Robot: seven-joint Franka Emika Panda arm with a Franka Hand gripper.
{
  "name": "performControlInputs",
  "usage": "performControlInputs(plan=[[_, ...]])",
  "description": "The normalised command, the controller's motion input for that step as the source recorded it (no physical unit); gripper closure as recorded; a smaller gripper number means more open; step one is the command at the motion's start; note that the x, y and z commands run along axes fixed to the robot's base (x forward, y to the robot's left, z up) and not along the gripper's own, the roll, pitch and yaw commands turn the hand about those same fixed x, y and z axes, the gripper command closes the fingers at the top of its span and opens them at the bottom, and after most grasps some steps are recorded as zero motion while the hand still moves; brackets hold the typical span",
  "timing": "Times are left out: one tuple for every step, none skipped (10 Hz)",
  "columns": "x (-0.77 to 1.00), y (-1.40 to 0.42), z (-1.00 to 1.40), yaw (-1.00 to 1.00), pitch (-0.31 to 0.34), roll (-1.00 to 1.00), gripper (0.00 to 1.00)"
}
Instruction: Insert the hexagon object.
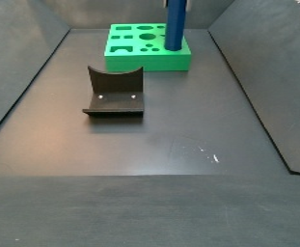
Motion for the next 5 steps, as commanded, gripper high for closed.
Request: performControlInputs(plan=[[0.0, 0.0, -0.41, -0.11, -0.124, -0.07, 1.0], [0.0, 0.0, -0.34, -0.04, -0.074, 0.0, 1.0], [-0.03, 0.0, -0.32, -0.01, -0.083, 0.03, 1.0], [-0.01, 0.0, -0.33, 0.0, -0.084, 0.03, 1.0], [0.0, 0.0, -0.28, 0.0, -0.083, 0.0, 1.0]])
